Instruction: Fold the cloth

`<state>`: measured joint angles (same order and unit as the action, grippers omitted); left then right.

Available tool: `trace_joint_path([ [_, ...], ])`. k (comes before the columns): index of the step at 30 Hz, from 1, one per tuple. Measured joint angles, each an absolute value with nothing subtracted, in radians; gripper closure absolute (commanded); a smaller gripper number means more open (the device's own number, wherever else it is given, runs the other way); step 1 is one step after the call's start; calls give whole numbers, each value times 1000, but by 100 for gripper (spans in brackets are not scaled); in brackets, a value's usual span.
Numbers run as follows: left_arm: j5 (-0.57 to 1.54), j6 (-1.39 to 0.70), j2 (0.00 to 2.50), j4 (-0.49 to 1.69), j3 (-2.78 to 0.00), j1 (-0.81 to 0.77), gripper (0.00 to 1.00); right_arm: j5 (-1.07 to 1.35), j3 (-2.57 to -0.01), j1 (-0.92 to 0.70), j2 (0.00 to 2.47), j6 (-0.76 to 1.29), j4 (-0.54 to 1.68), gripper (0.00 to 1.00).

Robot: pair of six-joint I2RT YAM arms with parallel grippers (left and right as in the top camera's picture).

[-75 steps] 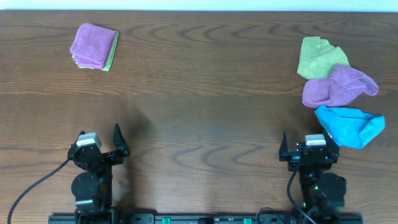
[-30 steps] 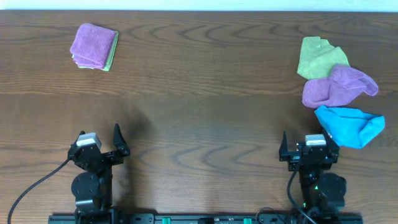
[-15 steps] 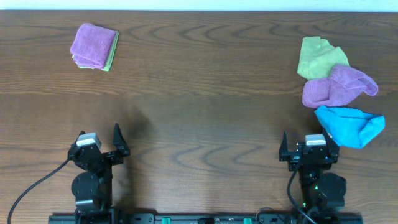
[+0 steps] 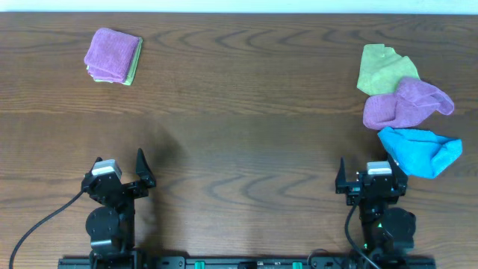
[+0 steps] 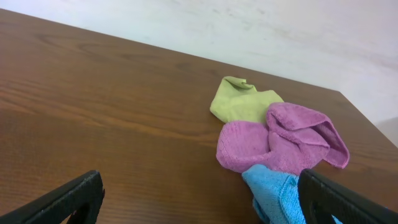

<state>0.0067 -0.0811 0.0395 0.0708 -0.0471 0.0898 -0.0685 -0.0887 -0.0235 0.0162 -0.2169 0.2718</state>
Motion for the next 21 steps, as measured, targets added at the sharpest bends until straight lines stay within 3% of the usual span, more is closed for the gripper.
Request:
trace_joint_path([
  [21, 7, -81, 39, 71, -47, 90, 5, 6, -86, -23, 17, -216, 217, 1],
])
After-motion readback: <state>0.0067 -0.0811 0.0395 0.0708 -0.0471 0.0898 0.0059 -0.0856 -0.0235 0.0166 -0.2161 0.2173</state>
